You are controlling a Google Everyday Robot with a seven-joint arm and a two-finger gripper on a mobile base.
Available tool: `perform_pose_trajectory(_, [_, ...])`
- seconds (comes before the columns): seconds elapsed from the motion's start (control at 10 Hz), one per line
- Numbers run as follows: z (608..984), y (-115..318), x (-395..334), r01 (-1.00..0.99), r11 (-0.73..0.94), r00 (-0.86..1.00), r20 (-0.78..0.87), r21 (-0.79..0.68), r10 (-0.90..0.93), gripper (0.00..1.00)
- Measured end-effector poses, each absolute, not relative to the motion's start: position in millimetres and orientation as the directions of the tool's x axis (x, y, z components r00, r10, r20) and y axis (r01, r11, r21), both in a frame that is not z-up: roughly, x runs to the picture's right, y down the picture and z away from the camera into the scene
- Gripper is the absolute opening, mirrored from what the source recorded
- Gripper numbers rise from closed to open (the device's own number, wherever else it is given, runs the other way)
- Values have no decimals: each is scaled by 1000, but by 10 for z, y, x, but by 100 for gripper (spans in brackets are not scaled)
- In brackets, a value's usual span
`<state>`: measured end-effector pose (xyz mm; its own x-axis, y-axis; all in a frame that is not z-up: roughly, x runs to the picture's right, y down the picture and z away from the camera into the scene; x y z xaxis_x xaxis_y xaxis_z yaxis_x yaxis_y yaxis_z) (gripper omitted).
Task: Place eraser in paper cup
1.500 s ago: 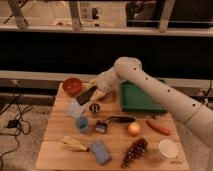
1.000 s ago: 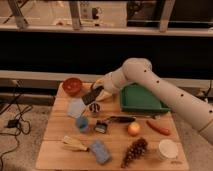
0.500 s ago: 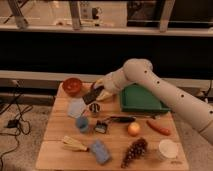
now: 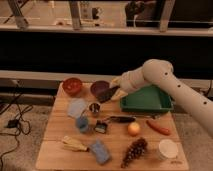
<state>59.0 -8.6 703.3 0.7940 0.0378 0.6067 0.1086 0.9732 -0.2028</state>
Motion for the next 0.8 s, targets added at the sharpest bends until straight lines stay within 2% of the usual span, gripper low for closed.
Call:
perform_pose_trajectory(0.4, [6807, -13, 912, 107, 973, 830, 557, -204, 25, 2])
perform_pose_trajectory(0.8, [6795, -10, 1019, 102, 973, 841, 541, -210, 29, 2])
